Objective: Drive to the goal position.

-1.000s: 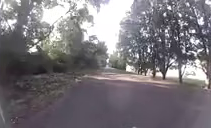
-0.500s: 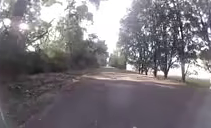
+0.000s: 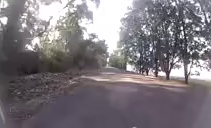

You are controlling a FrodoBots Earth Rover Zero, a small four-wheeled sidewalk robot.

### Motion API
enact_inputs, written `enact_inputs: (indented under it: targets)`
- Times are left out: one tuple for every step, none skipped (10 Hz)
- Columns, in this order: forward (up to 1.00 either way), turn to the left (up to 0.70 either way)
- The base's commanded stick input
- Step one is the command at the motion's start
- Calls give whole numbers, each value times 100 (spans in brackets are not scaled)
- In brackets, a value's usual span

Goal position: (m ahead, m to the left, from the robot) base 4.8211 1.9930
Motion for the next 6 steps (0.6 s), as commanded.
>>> enact_inputs:
  targets:
    - [70, 0]
    - [70, 0]
    - [70, 0]
    - [70, 0]
    - [70, 0]
    - [70, 0]
